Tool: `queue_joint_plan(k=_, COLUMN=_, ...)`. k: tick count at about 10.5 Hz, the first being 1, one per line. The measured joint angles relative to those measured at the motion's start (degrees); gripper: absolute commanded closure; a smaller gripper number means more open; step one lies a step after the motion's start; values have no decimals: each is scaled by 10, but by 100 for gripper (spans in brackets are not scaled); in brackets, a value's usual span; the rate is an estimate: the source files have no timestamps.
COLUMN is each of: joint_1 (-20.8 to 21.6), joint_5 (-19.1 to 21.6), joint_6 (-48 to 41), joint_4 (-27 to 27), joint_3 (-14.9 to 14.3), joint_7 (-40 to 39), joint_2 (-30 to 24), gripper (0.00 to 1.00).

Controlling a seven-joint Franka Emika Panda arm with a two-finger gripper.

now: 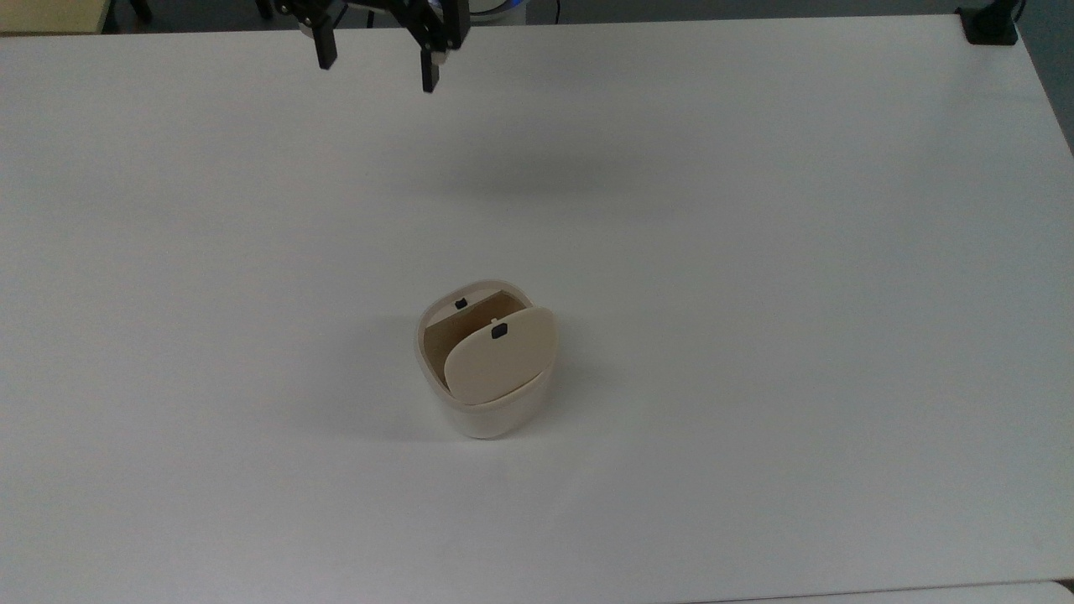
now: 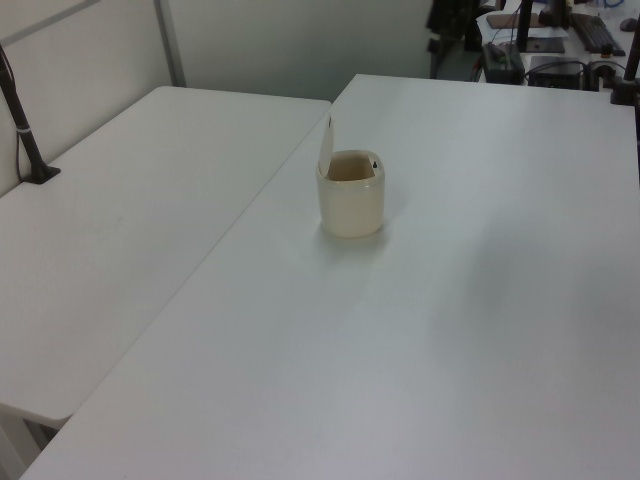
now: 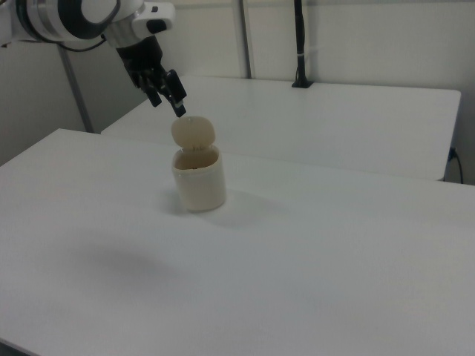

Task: Close the trash bin
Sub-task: 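Lower the gripper toward the raised lid of the bin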

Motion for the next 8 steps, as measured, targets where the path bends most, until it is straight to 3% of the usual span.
queue_joint_plan(k=2, joint_1=42, joint_5=-43, joint_6=32, joint_4=35, joint_3=3, joint_7=186, joint_2=50, gripper=84)
queue_joint_plan(k=3, joint_1=57, joint_5=-49, joint_6=54, joint_4=56, joint_3=4, joint_7=245, joint_2=74, gripper=100)
queue_joint_plan(k=8, joint_1=94, joint_5=-53, joint_6=203, joint_4=87, joint_3=4, joint_7=433, joint_2=134, gripper=100)
